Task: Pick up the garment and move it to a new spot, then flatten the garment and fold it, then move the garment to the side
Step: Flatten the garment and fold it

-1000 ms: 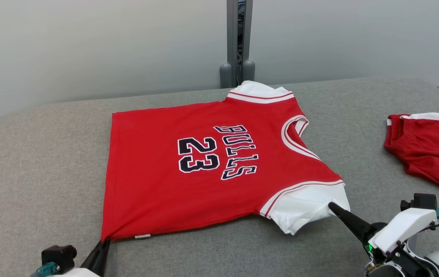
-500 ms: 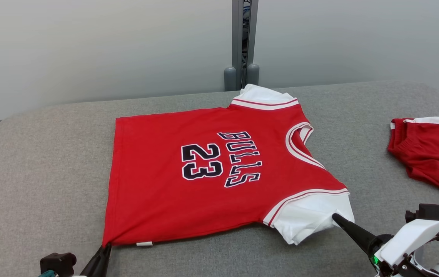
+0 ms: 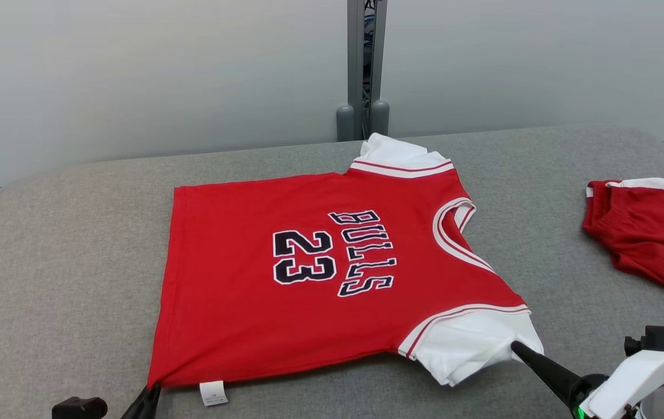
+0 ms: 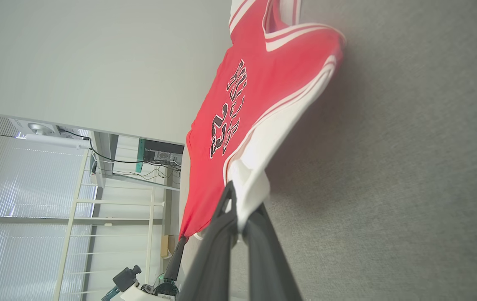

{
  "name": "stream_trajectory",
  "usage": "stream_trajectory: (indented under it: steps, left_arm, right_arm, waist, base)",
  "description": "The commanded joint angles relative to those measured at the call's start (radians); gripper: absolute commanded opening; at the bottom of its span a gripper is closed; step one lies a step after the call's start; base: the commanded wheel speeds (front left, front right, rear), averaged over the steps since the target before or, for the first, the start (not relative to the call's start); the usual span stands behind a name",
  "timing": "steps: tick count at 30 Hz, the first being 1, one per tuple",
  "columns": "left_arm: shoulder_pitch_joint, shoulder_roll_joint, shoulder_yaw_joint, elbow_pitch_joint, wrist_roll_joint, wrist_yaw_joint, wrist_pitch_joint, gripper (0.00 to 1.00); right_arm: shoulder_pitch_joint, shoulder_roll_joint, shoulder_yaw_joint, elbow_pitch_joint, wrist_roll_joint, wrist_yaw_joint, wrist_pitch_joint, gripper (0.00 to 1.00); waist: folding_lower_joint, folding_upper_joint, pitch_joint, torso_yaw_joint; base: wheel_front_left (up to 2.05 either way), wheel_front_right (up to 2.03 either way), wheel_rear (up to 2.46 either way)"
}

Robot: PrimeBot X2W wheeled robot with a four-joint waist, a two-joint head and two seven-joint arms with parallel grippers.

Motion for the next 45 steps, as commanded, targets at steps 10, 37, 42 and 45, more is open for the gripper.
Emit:
stream_trajectory:
  steps: [10,37,42,45]
  left_arm:
    - [0.064,0.027,-0.013,-0.100,-0.011,0.024,0.036,0.00]
    - [-0.202,0.043,0.030,-0.178,-0.037,0.046,0.101,0.00]
    - [-0.281,0.030,0.031,-0.125,-0.034,0.048,0.102,0.00]
    - [-0.324,0.025,0.032,-0.087,-0.036,0.045,0.100,0.00]
  right_arm:
    - [0.028,-0.087,0.051,-0.091,0.045,0.003,-0.033,0.00]
    - [-0.304,-0.068,0.114,0.020,0.087,0.003,-0.082,0.00]
    - [-0.385,-0.031,0.115,0.100,0.091,0.003,-0.073,0.00]
    - [-0.429,-0.005,0.118,0.145,0.087,0.003,-0.064,0.00]
  waist:
    - [0.0000,0.0000,0.006,0.016]
    - [0.0000,0.0000,0.167,0.011]
    - [0.0000,0.0000,0.207,0.012]
    - [0.0000,0.0000,0.231,0.011]
  base:
    - [0.00,0.00,0.00]
    - [0.00,0.00,0.00]
    - [0.00,0.00,0.00]
    - [0.00,0.00,0.00]
